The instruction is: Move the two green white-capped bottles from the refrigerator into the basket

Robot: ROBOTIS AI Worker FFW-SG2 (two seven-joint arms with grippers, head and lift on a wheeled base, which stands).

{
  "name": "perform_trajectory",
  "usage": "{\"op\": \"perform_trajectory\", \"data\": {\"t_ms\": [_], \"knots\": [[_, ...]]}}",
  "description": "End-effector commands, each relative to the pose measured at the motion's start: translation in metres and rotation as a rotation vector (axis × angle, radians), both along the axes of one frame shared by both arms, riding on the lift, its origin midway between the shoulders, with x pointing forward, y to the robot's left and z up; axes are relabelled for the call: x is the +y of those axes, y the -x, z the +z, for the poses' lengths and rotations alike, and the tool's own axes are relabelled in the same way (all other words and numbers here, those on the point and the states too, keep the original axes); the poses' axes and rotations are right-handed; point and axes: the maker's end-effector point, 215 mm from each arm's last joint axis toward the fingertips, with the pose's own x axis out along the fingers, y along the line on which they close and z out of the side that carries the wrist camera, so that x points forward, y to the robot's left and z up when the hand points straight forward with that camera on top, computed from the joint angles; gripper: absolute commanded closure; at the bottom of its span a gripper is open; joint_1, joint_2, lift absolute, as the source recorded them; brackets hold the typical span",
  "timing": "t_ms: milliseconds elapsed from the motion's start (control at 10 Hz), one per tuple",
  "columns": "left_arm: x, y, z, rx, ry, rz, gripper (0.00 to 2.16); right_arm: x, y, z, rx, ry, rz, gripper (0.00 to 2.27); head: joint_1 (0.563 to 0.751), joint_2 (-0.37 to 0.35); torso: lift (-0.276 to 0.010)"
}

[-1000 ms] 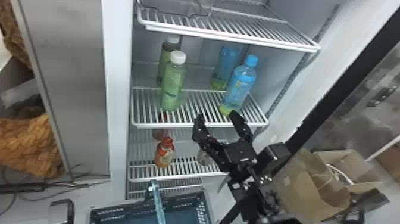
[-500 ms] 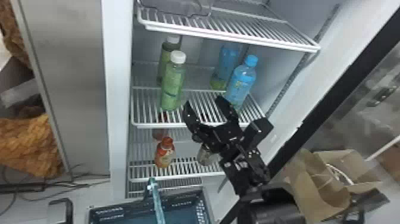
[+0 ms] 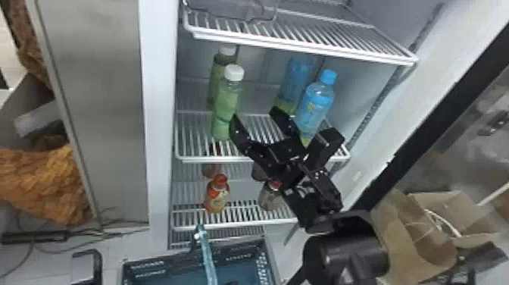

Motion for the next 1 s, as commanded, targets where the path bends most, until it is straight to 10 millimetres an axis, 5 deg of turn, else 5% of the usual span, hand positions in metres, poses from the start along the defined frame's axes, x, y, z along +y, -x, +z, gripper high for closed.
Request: {"op": "perform_trajectory", "data": {"t_ms": [0, 900], "knots": [[0.000, 0.000, 0.000, -0.001, -0.002, 0.000, 1.17, 0.014, -0.007, 0.004, 0.003, -0.010, 0.036, 0.09, 0.695, -0.315, -0.004], [0.000, -0.004, 0.001, -0.009, -0.004, 0.003, 1.17, 0.058, -0.051, -0.005, 0.102, 0.039, 0.118, 0.09, 0.695, -0.227, -0.004]]}}
